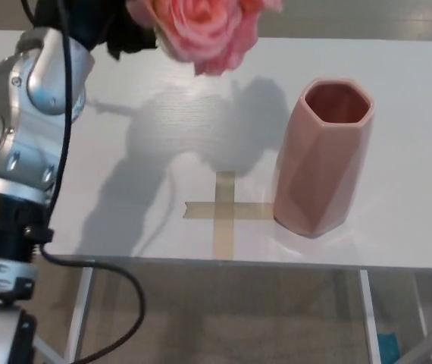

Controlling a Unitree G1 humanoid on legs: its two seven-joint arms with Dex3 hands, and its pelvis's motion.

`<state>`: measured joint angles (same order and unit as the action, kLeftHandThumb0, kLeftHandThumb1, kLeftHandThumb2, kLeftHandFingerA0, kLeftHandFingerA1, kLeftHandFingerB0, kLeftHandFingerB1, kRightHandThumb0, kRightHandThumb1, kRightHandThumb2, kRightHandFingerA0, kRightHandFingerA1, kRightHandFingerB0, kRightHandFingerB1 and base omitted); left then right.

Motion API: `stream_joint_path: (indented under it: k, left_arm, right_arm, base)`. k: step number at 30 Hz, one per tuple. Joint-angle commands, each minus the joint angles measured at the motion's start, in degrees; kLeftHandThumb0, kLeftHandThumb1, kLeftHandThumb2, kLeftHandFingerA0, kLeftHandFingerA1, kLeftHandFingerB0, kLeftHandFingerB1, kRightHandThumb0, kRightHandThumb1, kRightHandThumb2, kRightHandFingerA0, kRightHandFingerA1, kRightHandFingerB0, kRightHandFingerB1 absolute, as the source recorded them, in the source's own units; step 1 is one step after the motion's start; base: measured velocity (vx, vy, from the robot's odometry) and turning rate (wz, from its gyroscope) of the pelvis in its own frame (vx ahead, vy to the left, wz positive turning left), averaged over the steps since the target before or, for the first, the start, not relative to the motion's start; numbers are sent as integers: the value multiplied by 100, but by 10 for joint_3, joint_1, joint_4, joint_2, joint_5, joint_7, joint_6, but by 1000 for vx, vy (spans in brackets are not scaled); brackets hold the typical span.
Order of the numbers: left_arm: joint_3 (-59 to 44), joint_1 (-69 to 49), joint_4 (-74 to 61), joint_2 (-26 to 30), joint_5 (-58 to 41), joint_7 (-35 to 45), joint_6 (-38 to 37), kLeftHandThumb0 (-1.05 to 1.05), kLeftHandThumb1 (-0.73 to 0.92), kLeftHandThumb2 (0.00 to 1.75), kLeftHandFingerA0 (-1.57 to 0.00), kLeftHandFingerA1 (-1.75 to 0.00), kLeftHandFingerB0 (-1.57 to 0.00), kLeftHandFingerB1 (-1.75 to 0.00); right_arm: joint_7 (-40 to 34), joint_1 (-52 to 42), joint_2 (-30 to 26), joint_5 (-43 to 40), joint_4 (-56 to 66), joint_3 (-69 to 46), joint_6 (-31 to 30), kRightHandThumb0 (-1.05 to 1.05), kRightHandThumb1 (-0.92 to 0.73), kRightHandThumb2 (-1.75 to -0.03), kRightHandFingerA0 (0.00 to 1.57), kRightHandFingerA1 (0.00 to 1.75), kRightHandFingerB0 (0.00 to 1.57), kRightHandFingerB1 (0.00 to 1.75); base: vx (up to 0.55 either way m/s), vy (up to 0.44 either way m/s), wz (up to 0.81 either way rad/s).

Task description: Use the left hand to pick up the rose and then lift and insert it into the pink vase.

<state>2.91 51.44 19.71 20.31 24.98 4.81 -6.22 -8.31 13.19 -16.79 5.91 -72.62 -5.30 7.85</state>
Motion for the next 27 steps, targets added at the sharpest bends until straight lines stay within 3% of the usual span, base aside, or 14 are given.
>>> stream_joint_path:
  k: [1, 5, 6, 7, 27]
  left_arm:
    - [-79, 81, -63, -76, -205, 94, 186, -20, 84, 68, -82, -139, -75, -101]
    - [-92, 87, -74, -89, -209, 101, 216, -20, 84, 68, -82, -139, -75, -101]
    - [-122, 126, -90, -126, -257, 85, 300, -20, 84, 66, -93, -132, -81, -86]
    - [-135, 145, -96, -143, -276, 79, 337, -20, 84, 66, -94, -133, -82, -85]
    - [-110, 231, -71, -173, -254, 101, 377, -19, 83, 67, -94, -141, -83, -88]
  right_arm:
    - [1, -20, -1, 3, -6, 4, -6, -25, -56, -56, 68, 49, 62, 45]
    - [1, -20, -1, 2, -6, 3, -6, -25, -56, -56, 68, 49, 62, 45]
    - [3, -19, -2, 2, -7, 3, -5, -25, -56, -56, 69, 49, 62, 45]
    - [3, -18, -3, 2, -8, 2, -6, -25, -56, -56, 69, 49, 62, 45]
    - [17, -16, -4, -15, 1, -13, 0, -26, -57, -56, 68, 48, 62, 45]
  base:
    - [0, 0, 0]
    - [0, 0, 0]
    - [0, 0, 0]
    - [0, 0, 0]
    - [0, 0, 0]
